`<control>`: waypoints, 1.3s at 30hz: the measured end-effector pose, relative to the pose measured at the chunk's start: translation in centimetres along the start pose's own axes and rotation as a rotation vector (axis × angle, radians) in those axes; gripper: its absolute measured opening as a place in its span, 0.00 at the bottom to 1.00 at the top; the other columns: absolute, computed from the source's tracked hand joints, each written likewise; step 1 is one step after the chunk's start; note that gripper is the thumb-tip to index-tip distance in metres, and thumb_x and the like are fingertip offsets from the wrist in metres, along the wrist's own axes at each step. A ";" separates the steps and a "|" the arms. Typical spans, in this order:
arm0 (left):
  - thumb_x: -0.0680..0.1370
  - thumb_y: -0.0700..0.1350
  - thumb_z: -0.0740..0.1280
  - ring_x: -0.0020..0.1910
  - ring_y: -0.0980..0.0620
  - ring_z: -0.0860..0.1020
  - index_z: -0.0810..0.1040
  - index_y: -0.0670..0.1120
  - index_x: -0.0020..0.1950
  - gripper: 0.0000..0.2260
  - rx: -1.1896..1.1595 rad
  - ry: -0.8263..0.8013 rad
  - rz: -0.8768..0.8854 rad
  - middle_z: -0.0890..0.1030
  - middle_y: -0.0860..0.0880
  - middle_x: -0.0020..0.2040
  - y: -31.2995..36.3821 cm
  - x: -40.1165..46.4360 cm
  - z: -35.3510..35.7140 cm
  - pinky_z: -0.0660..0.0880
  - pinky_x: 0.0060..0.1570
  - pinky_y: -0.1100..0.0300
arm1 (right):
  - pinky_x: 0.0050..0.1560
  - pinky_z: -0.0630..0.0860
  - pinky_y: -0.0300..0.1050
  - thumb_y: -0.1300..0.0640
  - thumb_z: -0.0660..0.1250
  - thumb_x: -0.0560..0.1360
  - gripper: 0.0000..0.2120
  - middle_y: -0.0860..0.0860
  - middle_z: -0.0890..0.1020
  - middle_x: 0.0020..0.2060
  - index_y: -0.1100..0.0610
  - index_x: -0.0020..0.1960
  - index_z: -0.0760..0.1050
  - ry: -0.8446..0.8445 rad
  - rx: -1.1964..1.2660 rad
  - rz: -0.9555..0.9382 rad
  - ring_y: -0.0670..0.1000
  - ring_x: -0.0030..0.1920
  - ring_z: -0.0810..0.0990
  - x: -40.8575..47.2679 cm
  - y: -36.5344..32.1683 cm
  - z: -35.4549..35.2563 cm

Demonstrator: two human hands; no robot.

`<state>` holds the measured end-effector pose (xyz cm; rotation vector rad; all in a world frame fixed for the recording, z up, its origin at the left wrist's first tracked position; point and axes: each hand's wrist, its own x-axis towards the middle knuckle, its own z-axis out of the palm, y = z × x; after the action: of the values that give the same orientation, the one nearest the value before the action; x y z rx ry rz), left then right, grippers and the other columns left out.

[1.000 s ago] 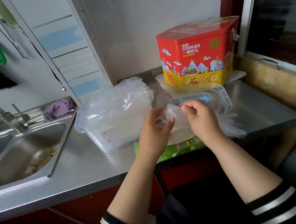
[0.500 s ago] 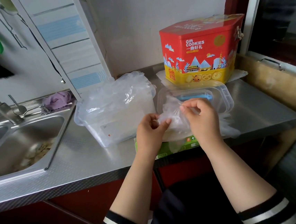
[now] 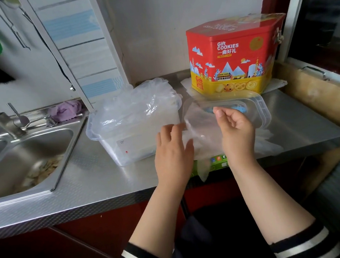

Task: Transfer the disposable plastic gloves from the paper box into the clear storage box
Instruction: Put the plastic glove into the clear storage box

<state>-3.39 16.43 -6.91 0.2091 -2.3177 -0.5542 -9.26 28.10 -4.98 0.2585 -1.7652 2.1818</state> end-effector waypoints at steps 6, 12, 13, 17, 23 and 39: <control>0.74 0.68 0.50 0.42 0.55 0.80 0.81 0.47 0.52 0.30 -0.866 -0.386 -0.547 0.85 0.49 0.47 2.4 2.2 -2.4 0.76 0.40 0.60 | 0.59 0.75 0.45 0.59 0.67 0.77 0.04 0.46 0.81 0.48 0.58 0.49 0.79 -0.132 -0.196 -0.214 0.47 0.54 0.80 -0.8 1.6 0.3; 0.79 0.44 0.67 0.27 0.59 0.75 0.81 0.46 0.51 0.04 -0.834 -0.363 -0.607 0.79 0.50 0.32 1.6 2.7 -1.2 0.72 0.30 0.64 | 0.52 0.76 0.40 0.56 0.64 0.79 0.06 0.47 0.83 0.46 0.58 0.51 0.78 -0.240 -0.242 -0.207 0.45 0.50 0.81 -2.1 1.8 -0.2; 0.79 0.42 0.67 0.26 0.59 0.74 0.81 0.45 0.52 0.04 -0.802 -0.357 -0.599 0.77 0.51 0.30 1.4 2.7 -1.0 0.70 0.30 0.64 | 0.53 0.76 0.40 0.55 0.64 0.79 0.07 0.47 0.83 0.47 0.57 0.52 0.77 -0.241 -0.245 -0.216 0.45 0.51 0.81 -2.2 1.8 -0.4; 0.78 0.38 0.68 0.29 0.57 0.74 0.79 0.46 0.58 0.10 -0.777 -0.449 -0.534 0.76 0.52 0.35 1.0 2.3 -1.2 0.74 0.35 0.61 | 0.57 0.73 0.36 0.56 0.68 0.77 0.07 0.43 0.80 0.50 0.54 0.55 0.75 -0.232 -0.334 -0.275 0.41 0.55 0.78 -2.4 1.9 -1.3; 0.79 0.42 0.68 0.31 0.57 0.77 0.78 0.47 0.57 0.08 -0.710 -0.473 -0.457 0.79 0.52 0.36 1.3 2.8 -1.4 0.74 0.35 0.62 | 0.60 0.70 0.36 0.49 0.70 0.74 0.18 0.46 0.80 0.59 0.57 0.60 0.75 -0.309 -0.502 -0.339 0.44 0.60 0.76 -1.7 2.7 -2.3; 0.81 0.40 0.60 0.28 0.66 0.73 0.79 0.49 0.54 0.09 -0.337 -0.147 0.106 0.78 0.58 0.32 6.2 9.5 -1.8 0.69 0.32 0.67 | 0.54 0.74 0.50 0.53 0.68 0.75 0.10 0.53 0.80 0.49 0.61 0.48 0.78 -0.108 -0.542 -0.613 0.55 0.52 0.77 -1.8 2.0 -2.2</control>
<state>-8.95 18.49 2.97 -0.1180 -2.3146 -0.9186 -8.20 29.63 -7.92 0.6802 -1.9246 1.2453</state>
